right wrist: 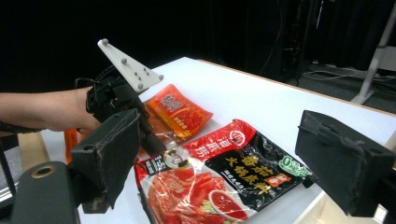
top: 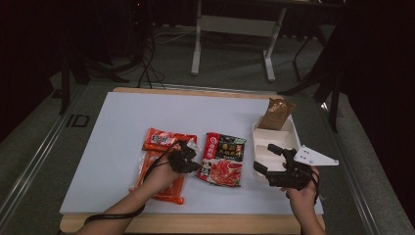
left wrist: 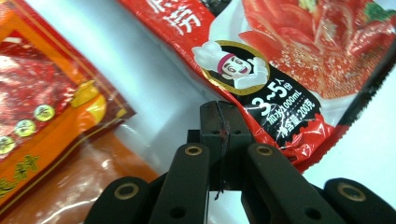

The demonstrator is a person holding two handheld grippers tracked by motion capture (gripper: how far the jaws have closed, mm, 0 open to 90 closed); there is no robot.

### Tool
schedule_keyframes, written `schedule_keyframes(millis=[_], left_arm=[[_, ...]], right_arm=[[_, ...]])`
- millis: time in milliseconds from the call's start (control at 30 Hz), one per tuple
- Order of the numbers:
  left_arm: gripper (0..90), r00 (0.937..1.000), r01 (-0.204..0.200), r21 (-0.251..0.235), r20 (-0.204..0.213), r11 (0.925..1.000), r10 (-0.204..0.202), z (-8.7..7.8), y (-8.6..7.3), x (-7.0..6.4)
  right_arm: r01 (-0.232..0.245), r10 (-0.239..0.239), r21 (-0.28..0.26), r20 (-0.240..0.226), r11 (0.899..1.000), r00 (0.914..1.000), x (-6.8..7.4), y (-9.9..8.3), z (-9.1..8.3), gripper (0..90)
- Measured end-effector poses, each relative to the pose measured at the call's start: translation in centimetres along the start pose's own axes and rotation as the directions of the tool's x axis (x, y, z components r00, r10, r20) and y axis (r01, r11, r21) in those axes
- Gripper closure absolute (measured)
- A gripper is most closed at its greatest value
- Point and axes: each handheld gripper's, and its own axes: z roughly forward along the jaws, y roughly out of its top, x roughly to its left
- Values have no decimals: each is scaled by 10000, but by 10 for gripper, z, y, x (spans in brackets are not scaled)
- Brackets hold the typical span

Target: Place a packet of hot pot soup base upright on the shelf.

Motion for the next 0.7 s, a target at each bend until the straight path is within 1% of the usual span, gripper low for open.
schedule_keyframes(millis=[133,167,233,400,433,533,667,700], left_arm=[[897,9998,-95,30,191,9999,95,3,0,-9],[898,9996,-186,65,221,9998,185,4,0,-11],[897,9996,-247,74,166,9997,245,5,0,-13],[896,9996,-71,69,269,10000,69,5,-1,-9],[895,9995,-56,59,298,10000,54,4,-1,-8],[894,9998,-33,-110,197,9999,36,-5,1,-6],[893,10000,28,-554,-6,9985,-29,-20,6,-2],[893,10000,72,-728,-62,9973,-77,-24,8,0]], right_arm=[[16,-16,-37,16,10000,10000,0,0,-1,138],[39,-39,-14,47,10000,10000,1,0,-1,137],[15,-15,-42,16,10000,10000,0,0,-1,138],[61,-61,13,14,10000,10000,1,0,0,138],[102,-102,48,53,9999,9999,2,0,0,138],[124,-124,46,65,9999,9999,2,1,0,138],[115,-115,72,79,9999,9999,2,0,0,138],[95,-95,67,65,9999,9999,2,0,0,138]])
